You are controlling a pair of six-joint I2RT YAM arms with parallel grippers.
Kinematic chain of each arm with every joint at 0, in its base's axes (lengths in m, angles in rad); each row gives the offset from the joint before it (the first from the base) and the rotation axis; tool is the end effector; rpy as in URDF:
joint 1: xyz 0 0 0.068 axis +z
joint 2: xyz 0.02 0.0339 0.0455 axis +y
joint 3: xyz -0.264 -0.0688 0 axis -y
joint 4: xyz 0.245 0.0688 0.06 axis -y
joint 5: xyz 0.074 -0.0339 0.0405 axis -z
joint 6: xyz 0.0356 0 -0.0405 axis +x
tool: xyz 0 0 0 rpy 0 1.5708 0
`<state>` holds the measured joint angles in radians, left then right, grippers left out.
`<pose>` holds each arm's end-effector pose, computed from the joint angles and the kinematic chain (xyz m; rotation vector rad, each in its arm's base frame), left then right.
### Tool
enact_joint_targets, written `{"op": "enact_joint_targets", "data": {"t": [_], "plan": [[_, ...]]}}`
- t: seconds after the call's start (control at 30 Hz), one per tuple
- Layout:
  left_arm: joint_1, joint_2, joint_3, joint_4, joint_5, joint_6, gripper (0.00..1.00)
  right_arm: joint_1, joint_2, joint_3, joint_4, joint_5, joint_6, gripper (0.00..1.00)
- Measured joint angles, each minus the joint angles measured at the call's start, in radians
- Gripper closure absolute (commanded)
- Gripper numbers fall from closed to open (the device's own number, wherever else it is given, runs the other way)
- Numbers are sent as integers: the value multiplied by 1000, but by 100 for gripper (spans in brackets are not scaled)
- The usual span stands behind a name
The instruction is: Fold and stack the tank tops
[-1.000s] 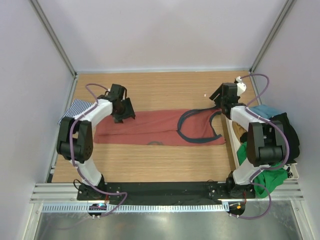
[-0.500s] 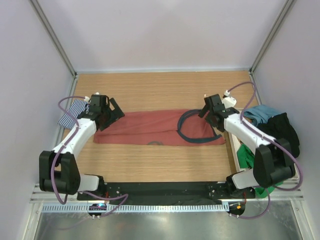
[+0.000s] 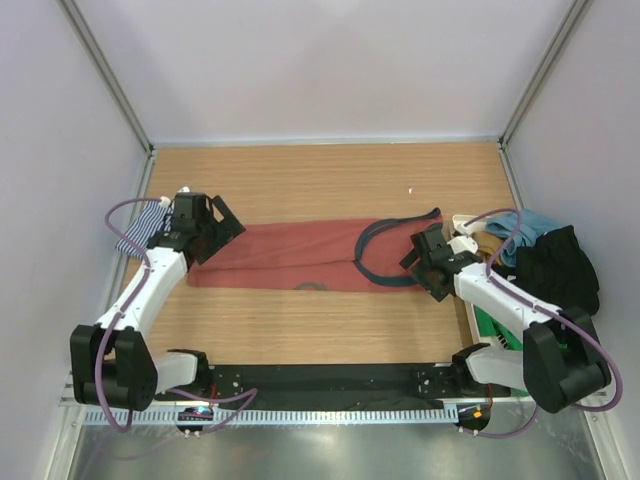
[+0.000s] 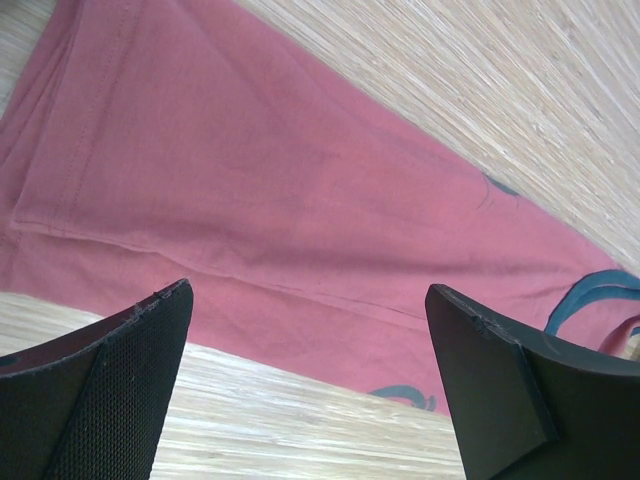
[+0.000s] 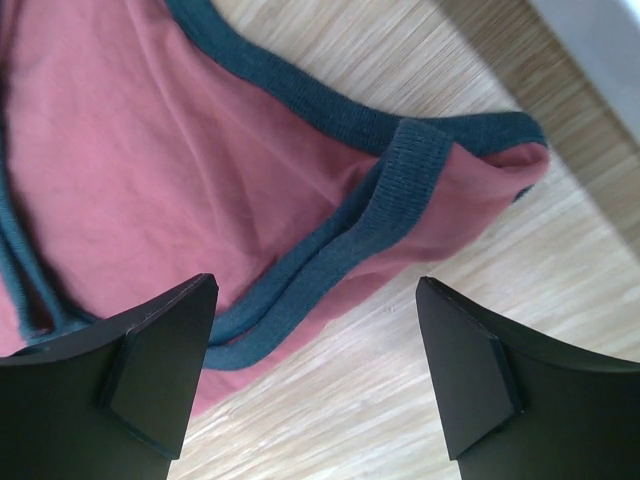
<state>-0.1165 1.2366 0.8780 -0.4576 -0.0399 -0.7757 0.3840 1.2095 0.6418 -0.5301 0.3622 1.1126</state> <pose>0.2573 -0.0287 0.2533 -0.8010 2.2825 -0.3700 0.2035 0.0686 0.1838 1.0151 2.3459 0.0761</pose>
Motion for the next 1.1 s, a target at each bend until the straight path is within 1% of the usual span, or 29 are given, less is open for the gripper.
{"op": "enact_joint_targets", "data": {"t": [0.1, 0.17, 0.23, 0.3, 0.33, 0.4, 0.47, 0.5, 0.6, 0.63, 0.77, 0.97, 1.07, 1.1], "plan": [[0, -12, 0, -10, -1, -2, 1, 0, 51, -18, 50, -14, 1, 13], [0, -21, 0, -14, -2, -2, 0, 0, 113, -11, 71, -12, -1, 14], [0, -27, 0, -17, -5, -2, 0, 1, 154, 17, 97, -5, -12, 32], [0, -28, 0, -21, -10, -2, 0, -4, 214, 53, 124, 8, -24, 46], [0, -28, 0, -23, -12, -2, 0, -11, 240, 71, 138, 12, -31, 60], [0, -28, 0, -26, -13, -2, 1, -32, 289, 95, 183, 9, -43, 64], [0, -28, -4, -25, -14, -2, 1, -64, 333, 130, 214, -1, -60, 73], [0, -28, -8, -24, -18, -2, 0, -85, 362, 155, 228, -5, -71, 76], [0, -28, -37, -21, -29, -2, 0, -148, 474, 273, 244, -34, -117, 77], [0, -27, -47, -21, -32, -2, 0, -168, 526, 330, 246, -47, -138, 80], [0, -6, -65, -19, -48, -2, 0, -224, 724, 578, 268, -108, -226, 80], [0, 47, -74, 13, -69, -2, 1, -248, 978, 932, 288, -203, -327, 78], [0, 80, -75, 25, -76, 2, 6, -250, 1107, 1121, 290, -261, -353, 78], [0, 92, -76, 31, -77, 3, 7, -252, 1131, 1156, 294, -276, -357, 78]]}}
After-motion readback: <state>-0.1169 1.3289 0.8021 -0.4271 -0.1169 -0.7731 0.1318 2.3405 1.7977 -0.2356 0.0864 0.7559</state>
